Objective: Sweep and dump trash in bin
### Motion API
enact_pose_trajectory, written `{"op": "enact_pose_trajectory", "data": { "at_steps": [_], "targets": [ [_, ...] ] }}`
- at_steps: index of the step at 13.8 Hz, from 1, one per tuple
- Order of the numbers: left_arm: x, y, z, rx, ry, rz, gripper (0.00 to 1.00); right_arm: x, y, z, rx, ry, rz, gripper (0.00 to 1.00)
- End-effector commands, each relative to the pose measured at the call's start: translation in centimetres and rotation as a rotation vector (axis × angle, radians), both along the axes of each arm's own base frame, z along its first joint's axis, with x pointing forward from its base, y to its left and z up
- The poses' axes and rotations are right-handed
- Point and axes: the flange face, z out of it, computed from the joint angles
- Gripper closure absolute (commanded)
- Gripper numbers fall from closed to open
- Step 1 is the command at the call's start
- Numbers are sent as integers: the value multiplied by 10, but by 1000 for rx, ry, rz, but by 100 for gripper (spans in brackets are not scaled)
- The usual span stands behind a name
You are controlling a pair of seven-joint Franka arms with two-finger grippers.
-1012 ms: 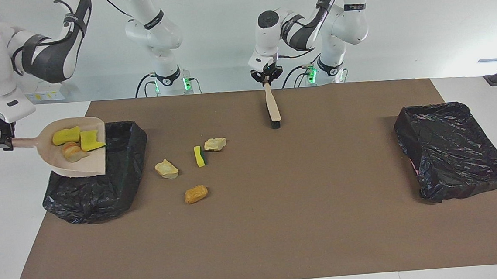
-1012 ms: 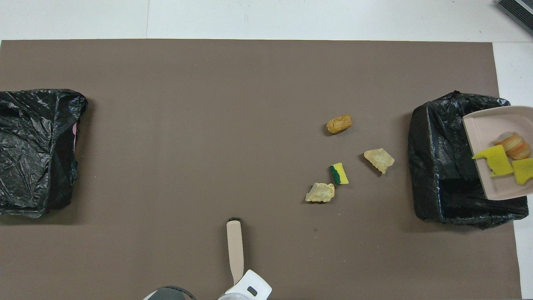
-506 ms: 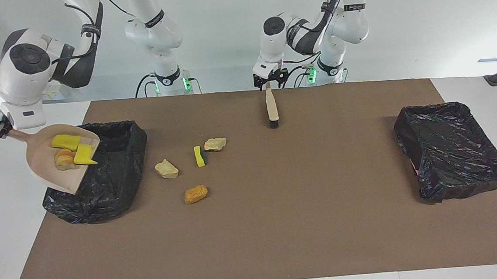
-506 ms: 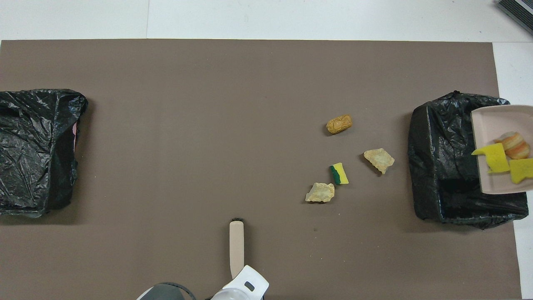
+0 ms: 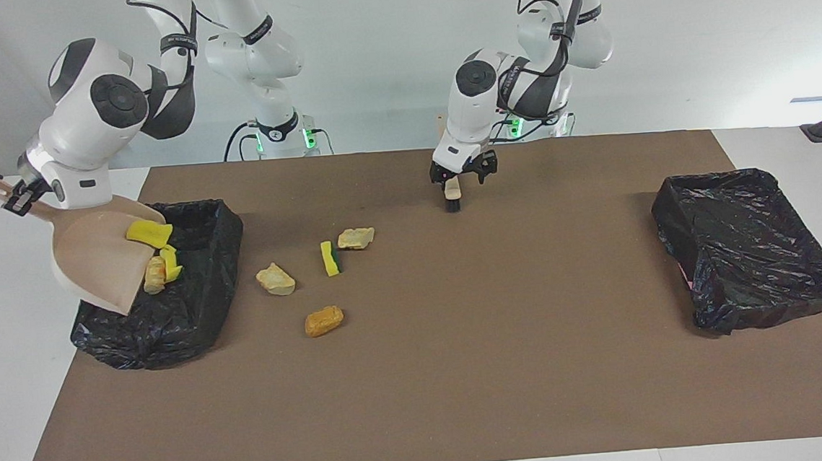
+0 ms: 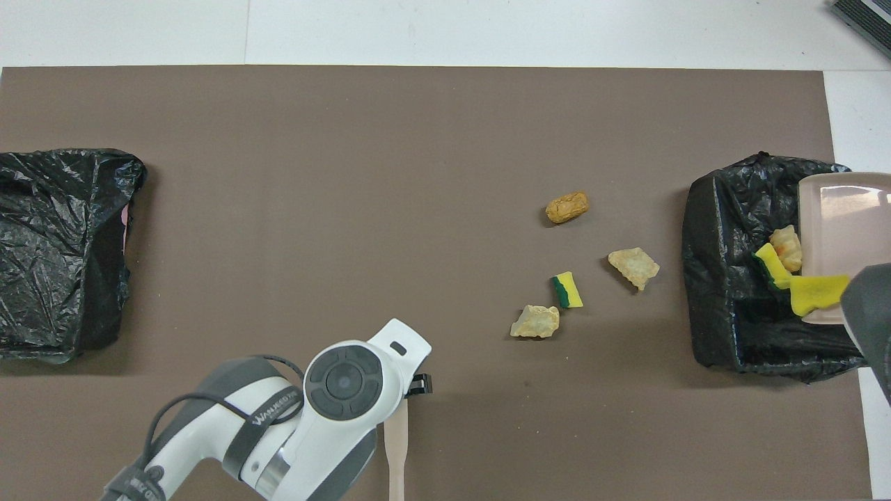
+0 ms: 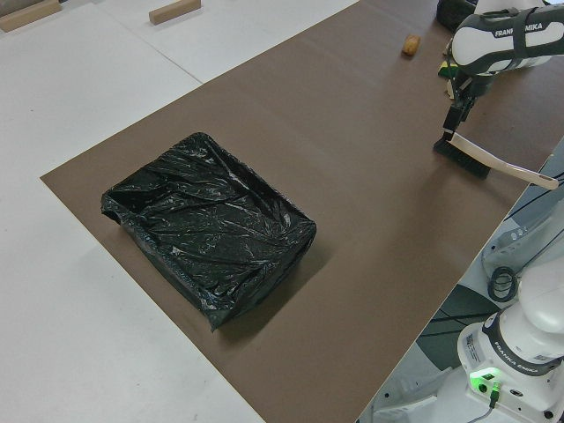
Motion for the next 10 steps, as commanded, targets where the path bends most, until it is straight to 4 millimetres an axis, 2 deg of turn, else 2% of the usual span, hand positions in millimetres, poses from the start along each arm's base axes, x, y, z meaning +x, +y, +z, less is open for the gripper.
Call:
{"op": "enact_pose_trajectory", "data": {
  "at_steps": [1, 2, 4, 6, 8, 10],
  "targets": [
    [54, 16, 27, 32, -37, -20, 0, 1, 1, 22, -58, -19, 72, 100],
    [72, 34, 42, 30, -64, -18, 0, 6, 4, 27, -74, -8, 126, 100],
    [96, 64, 71, 17, -91, -23, 0, 13, 12, 34, -137, -12, 199, 100],
    [117, 108, 116, 7, -101, -62, 0, 17, 21, 41, -150, -17, 238, 100],
    [125, 147, 152, 7, -83, -114, 0, 19, 30, 47, -149, -10, 253, 100],
    [124, 175, 183, 4, -83, -138, 0, 18, 30, 51, -117, -21, 235, 100]
  ]
}}
